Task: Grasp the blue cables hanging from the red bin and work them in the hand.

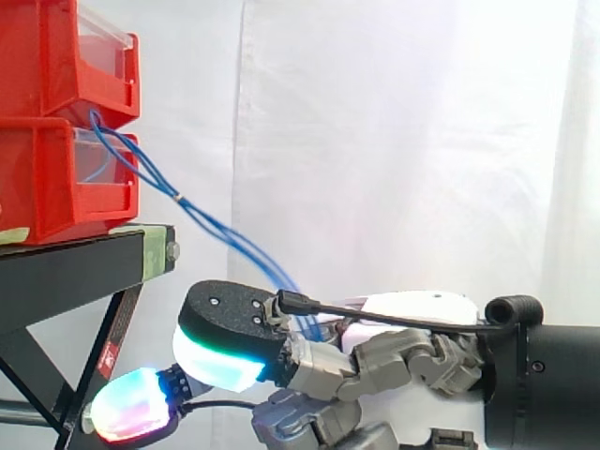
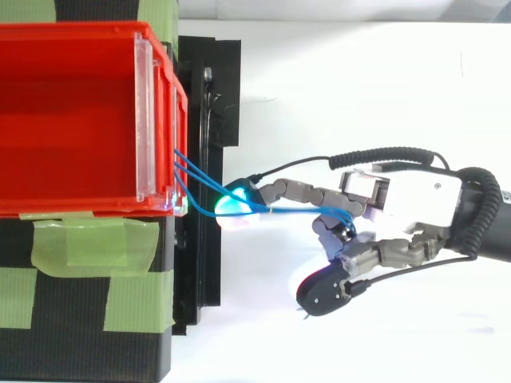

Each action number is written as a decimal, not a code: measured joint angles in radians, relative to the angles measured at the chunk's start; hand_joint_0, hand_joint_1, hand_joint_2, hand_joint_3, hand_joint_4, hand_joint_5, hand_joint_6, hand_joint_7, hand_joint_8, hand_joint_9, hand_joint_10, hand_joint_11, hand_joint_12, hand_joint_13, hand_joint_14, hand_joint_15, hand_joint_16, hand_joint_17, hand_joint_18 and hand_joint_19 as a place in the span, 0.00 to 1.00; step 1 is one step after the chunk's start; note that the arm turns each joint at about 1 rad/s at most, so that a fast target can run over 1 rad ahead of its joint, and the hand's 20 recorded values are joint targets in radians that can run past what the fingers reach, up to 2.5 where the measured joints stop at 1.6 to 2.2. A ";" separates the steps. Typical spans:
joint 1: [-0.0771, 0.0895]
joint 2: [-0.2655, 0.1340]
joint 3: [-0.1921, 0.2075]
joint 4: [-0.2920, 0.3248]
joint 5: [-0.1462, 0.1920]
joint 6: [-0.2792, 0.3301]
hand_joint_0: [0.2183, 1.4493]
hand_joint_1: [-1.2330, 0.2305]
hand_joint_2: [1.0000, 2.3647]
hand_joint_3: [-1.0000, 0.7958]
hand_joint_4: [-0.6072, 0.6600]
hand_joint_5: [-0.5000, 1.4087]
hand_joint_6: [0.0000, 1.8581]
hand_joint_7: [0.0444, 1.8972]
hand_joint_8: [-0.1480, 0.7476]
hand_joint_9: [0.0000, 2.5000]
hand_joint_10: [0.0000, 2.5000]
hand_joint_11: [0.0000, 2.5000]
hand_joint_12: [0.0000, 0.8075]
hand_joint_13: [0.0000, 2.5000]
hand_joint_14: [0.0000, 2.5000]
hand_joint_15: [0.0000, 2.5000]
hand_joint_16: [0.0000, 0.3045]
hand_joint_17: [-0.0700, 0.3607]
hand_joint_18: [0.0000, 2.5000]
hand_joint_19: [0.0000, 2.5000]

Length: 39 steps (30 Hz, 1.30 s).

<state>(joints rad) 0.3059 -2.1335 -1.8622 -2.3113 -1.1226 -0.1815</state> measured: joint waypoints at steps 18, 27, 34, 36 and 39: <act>-0.003 0.052 0.000 -0.015 -0.027 0.052 0.45 0.49 0.00 0.02 0.73 0.33 0.00 0.63 0.77 0.56 1.00 1.00 0.83 0.67 1.00 0.81 0.73 0.55 0.84 0.29; -0.001 0.076 0.000 -0.060 -0.025 0.010 0.45 0.49 0.00 0.02 0.76 0.39 0.00 0.63 0.81 0.78 1.00 1.00 0.91 0.85 1.00 0.83 0.75 0.56 1.00 0.29; 0.001 0.076 0.000 -0.063 -0.024 0.000 0.44 0.48 0.00 0.02 0.72 0.39 0.00 0.67 0.82 0.80 1.00 1.00 0.93 0.87 1.00 0.85 0.73 0.55 1.00 0.31; 0.000 0.076 0.000 -0.063 -0.024 -0.002 0.44 0.47 0.00 0.02 0.72 0.38 0.00 0.70 0.82 0.80 1.00 1.00 0.94 0.87 1.00 0.86 0.74 0.55 1.00 0.31; -0.002 0.076 0.000 -0.063 -0.023 -0.006 0.45 0.47 0.00 0.01 0.71 0.35 0.05 0.69 0.82 0.80 1.00 1.00 0.95 0.88 1.00 0.86 0.74 0.55 1.00 0.31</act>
<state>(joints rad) 0.3040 -2.0571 -1.8623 -2.3745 -1.1451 -0.1877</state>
